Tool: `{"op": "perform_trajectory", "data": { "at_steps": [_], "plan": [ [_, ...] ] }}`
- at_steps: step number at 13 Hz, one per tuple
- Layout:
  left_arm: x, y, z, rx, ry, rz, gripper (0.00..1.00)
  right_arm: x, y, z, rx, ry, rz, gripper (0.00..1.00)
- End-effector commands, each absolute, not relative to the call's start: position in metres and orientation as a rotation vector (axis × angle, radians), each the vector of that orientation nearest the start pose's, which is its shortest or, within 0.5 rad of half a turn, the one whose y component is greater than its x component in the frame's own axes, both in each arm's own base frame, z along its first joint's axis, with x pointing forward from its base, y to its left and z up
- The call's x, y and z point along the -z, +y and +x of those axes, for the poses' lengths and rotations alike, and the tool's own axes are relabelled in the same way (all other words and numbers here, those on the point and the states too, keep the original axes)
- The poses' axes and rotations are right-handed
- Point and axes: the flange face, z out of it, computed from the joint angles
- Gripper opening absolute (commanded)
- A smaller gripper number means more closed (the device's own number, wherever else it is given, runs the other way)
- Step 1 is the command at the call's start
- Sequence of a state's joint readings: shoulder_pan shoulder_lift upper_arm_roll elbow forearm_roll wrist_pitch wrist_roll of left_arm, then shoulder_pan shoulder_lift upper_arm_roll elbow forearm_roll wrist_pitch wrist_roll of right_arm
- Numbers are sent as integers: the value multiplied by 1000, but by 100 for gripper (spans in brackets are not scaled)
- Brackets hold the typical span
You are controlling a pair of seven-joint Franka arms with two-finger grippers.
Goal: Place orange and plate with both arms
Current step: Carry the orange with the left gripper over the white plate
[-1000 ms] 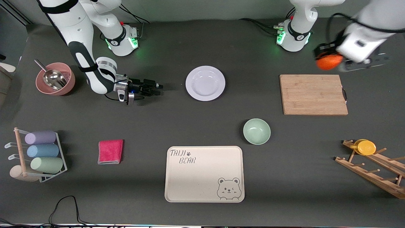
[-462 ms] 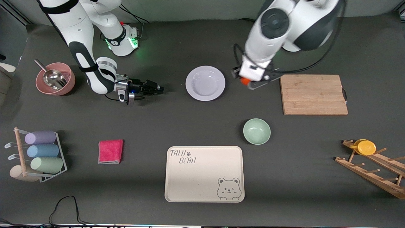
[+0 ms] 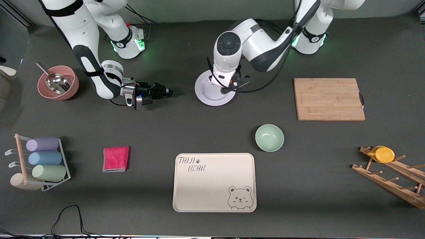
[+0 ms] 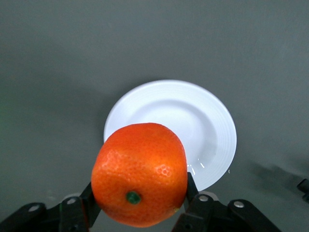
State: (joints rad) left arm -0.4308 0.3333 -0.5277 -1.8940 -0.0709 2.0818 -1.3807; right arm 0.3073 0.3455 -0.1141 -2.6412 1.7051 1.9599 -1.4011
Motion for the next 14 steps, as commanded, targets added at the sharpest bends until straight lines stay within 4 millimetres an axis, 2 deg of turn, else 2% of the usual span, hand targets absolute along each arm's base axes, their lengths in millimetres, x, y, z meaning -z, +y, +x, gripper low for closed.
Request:
{"op": "perform_trajectory", "data": {
  "at_steps": [1, 4, 6, 8, 14],
  "plan": [
    [-316, -509, 325, -339, -739, -3038, 0, -108, 129, 336, 35, -28, -1959, 34],
    [-273, -514, 324, -276, -736, -3035, 0, -105, 128, 334, 28, -24, -1962, 34],
    [-237, -518, 319, -219, -708, -3015, 0, -104, 127, 334, 27, -22, -1964, 34],
    [-215, -521, 316, -185, -724, -3018, 0, -100, 127, 331, 23, -27, -1967, 34],
    [-200, -526, 309, -208, -766, -3021, 0, -99, 127, 331, 22, -28, -1968, 34]
  ]
}}
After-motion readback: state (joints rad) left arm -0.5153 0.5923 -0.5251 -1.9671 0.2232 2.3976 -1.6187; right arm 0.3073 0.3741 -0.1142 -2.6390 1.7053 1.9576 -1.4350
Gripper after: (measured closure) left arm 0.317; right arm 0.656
